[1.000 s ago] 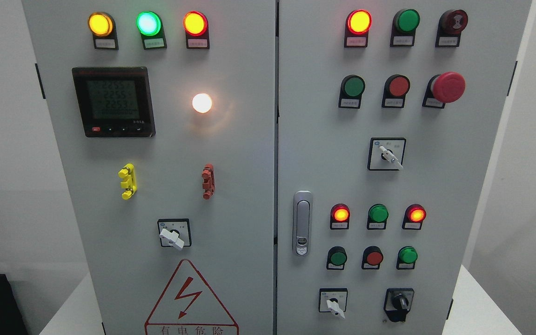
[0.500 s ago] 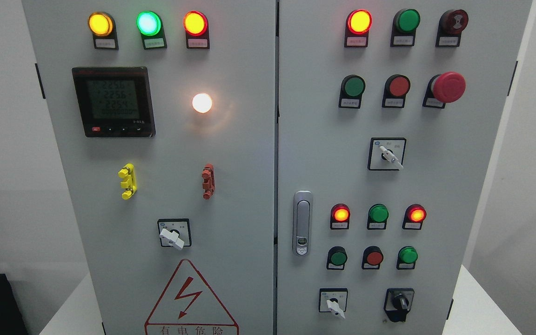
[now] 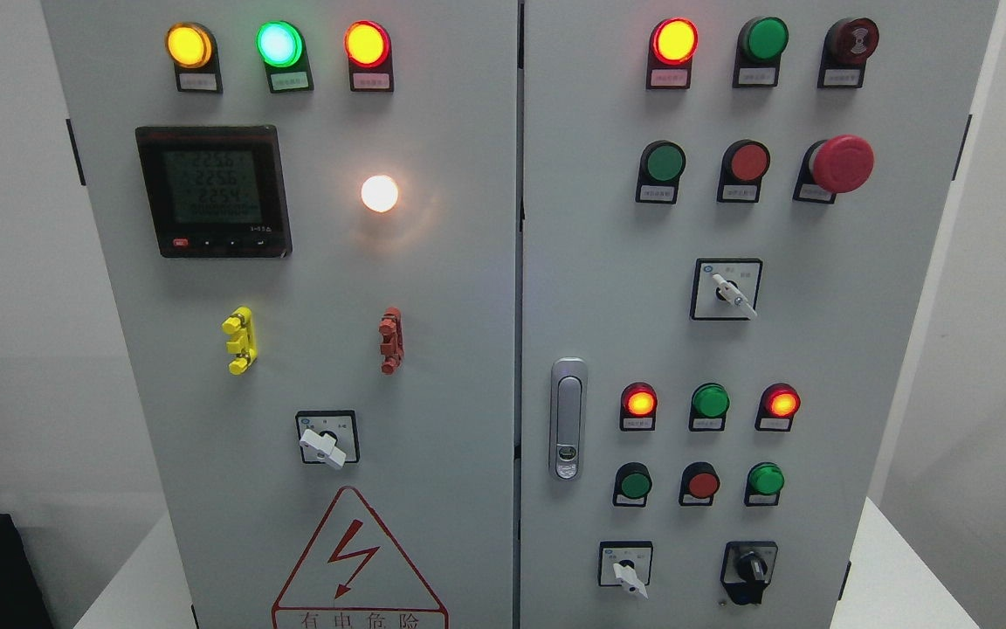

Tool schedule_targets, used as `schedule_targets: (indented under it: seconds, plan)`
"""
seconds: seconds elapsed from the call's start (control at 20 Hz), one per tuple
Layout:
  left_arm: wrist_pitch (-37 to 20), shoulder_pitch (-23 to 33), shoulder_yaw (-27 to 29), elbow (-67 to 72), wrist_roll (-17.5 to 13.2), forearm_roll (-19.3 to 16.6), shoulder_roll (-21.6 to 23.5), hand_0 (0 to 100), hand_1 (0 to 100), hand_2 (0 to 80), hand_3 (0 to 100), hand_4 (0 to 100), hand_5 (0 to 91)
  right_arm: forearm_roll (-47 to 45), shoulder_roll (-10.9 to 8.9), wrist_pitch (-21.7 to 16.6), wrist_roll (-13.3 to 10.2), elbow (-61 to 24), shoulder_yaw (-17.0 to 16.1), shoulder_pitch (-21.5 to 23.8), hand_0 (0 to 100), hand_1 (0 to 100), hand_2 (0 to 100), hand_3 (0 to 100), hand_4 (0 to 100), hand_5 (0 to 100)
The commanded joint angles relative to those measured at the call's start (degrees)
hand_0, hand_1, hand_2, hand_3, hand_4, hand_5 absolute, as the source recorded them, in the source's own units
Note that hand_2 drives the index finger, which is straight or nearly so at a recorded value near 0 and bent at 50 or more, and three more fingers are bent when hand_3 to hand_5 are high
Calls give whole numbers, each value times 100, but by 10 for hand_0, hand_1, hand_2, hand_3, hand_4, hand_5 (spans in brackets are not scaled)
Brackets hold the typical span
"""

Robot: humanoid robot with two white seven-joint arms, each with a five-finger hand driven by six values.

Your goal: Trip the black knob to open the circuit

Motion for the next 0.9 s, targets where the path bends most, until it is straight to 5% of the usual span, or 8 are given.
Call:
schedule_targets:
  seconds: [0.0, 0.4, 0.85]
  plan:
    - [-10, -23, 7, -1, 1, 14, -9, 120, 389, 0, 0, 0, 0, -21, -11, -153, -27, -102, 65, -20, 205, 694, 0, 1000, 929, 821]
    - [-10, -14, 7, -1, 1, 14, -9, 120, 389, 0, 0, 0, 0, -21, -20, -232, -141, -752, 153, 68, 178, 709, 0, 1000, 946, 844]
    - [-10, -23, 7, -1, 1, 14, -9, 120, 389, 0, 0, 0, 0, -12, -29, -443, -141, -1236, 162, 208, 386, 721, 0, 1000, 942, 843]
